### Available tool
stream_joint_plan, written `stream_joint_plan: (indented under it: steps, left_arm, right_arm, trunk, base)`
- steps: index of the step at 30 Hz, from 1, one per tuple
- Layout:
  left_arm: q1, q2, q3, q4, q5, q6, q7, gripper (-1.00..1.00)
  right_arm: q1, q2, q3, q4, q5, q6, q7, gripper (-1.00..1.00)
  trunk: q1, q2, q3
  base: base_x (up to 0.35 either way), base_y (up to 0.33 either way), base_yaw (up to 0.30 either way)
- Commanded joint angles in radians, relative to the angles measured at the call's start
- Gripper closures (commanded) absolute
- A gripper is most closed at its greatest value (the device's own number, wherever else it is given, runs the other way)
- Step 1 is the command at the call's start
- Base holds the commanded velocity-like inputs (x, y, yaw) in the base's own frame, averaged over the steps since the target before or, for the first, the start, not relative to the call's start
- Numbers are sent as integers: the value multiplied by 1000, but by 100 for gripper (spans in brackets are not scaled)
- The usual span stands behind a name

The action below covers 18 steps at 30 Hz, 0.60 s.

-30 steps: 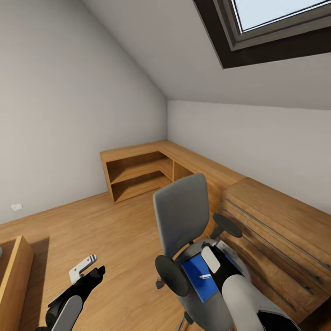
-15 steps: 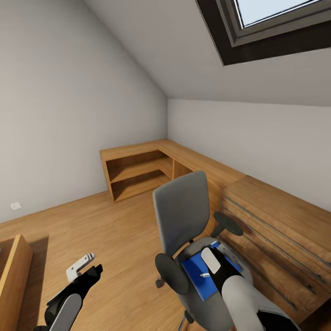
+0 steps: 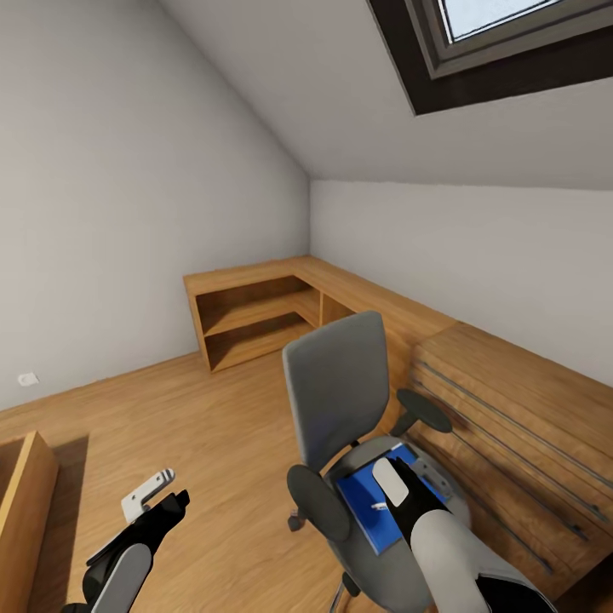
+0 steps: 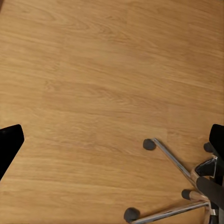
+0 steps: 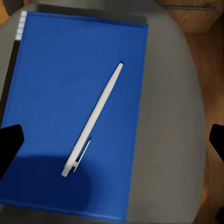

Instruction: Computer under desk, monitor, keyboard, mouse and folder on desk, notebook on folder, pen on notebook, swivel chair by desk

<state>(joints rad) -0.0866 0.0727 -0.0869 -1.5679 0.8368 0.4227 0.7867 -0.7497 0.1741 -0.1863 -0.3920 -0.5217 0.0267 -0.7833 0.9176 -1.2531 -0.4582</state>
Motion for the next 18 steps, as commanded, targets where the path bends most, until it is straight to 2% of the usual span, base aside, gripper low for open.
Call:
stream_joint_plan:
  steps: [1, 7, 18]
  left_arm:
    - [-1, 1, -2, -1, 6, 2, 8, -100]
    - [-1, 1, -1, -1, 7, 2, 9, -100]
    - [-1, 0, -2, -1, 7, 2, 12, -100]
  right_arm:
    - [0, 0, -1, -2, -3, -1, -4, -100]
    - [0, 0, -1, -2, -29, -9, -2, -100]
    - [0, 0, -1, 0, -31, -10, 14, -100]
  trunk:
    - [4, -8, -4]
    - [27, -50, -23]
    - [69, -127, -58]
  base:
    - [0, 0, 0]
    - [0, 0, 0]
    - [0, 0, 0]
